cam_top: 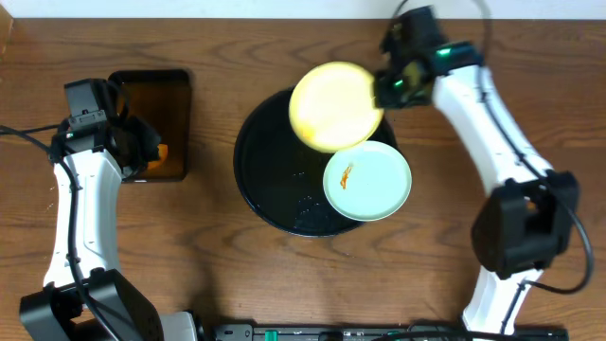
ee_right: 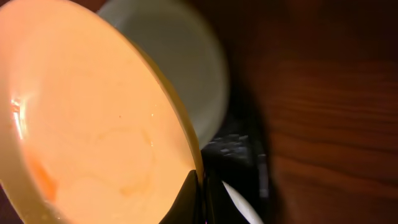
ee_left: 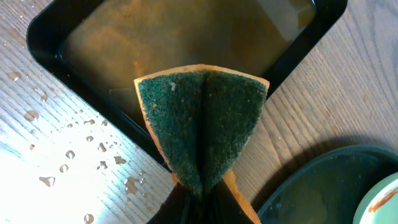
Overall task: Clean dirty plates on tray and stack at the side
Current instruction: 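Carry the yellow plate right and set it on the table, then release the yellow plate and move the right gripper to a green plate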
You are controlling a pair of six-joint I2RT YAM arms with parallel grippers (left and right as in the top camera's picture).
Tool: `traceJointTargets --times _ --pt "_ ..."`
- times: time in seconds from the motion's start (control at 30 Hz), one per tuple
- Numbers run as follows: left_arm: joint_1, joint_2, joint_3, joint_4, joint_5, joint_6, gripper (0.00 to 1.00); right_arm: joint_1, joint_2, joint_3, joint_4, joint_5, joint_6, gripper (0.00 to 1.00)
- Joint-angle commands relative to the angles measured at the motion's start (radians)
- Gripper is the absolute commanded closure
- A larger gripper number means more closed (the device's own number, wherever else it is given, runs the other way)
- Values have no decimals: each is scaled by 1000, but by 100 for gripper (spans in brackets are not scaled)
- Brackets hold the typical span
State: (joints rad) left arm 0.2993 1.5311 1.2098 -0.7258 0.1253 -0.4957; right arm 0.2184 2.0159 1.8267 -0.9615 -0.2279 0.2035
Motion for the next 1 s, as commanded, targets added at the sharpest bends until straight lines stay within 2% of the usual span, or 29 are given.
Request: traceJointTargets --times 0.0,0.17,0.3,0.6,0.63,0.7,0.83,0.87,0.97 --pt "3 1 2 1 -2 17 91 -97 -7 11 -21 -47 35 99" --pt "3 1 2 1 -2 17 91 -238 -2 10 -51 -26 56 99" --pt "3 1 2 1 -2 17 91 -332 1 -7 -88 104 70 99" --pt "3 1 2 2 -2 17 91 -441 1 -157 -33 149 74 98" --pt "3 1 2 2 -2 17 91 -443 1 -176 -21 149 74 92" --pt "3 1 2 2 -2 17 91 -441 1 -201 -11 147 73 71" --pt "3 1 2 2 -2 17 91 -426 -6 -202 -26 139 73 38" --pt "3 1 2 2 -2 17 91 -423 -9 -200 -35 125 72 33" --pt "3 1 2 2 -3 17 91 -416 -21 -177 -68 -11 44 31"
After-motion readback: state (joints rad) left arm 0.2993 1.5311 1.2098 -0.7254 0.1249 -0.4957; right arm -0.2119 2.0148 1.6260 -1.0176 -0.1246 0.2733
